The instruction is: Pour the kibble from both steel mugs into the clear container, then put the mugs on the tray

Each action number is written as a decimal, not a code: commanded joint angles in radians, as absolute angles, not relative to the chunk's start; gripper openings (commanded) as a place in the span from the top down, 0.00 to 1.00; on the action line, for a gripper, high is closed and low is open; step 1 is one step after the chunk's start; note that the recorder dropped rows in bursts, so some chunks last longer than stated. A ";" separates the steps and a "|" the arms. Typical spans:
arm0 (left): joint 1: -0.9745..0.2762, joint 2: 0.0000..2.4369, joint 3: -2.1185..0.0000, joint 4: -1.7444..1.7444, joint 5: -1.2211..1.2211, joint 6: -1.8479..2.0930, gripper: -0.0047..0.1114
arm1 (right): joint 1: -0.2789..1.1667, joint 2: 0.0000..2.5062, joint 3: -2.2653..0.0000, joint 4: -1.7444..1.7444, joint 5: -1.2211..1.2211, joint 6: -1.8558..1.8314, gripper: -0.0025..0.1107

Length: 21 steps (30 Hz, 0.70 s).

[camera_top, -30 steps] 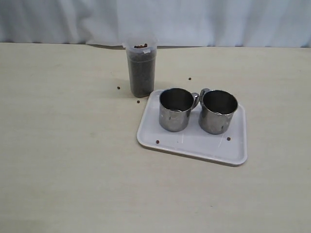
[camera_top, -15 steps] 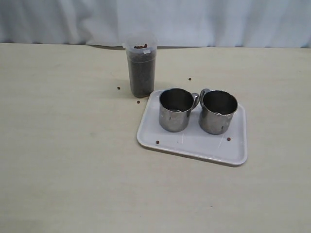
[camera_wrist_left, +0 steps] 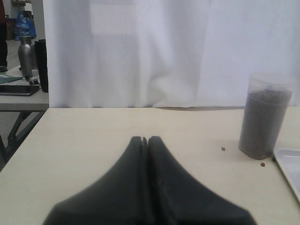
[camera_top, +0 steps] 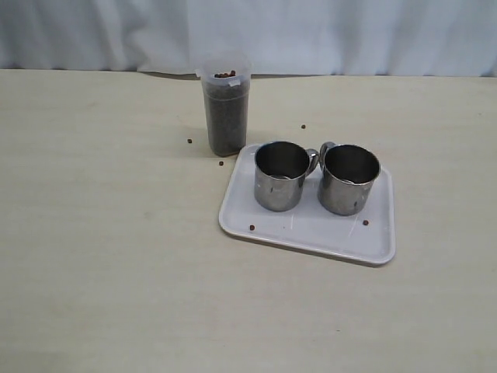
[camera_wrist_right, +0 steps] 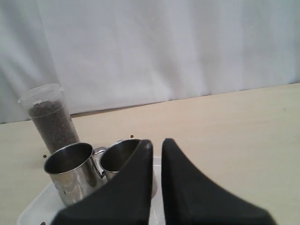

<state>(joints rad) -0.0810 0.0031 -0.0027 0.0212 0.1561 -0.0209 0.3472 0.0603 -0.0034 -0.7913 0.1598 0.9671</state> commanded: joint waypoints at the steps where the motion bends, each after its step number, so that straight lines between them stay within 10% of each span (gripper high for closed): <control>1: -0.083 0.000 0.000 0.016 0.143 -0.024 0.96 | 0.352 0.063 0.000 -0.791 0.162 0.962 0.93; 12: -0.083 0.000 0.000 0.016 0.143 -0.024 0.96 | 0.327 0.000 0.000 -0.768 0.162 0.878 0.93; 21: -0.083 0.000 0.000 0.016 0.143 -0.024 0.96 | 0.327 0.000 0.000 -0.191 0.162 0.108 0.93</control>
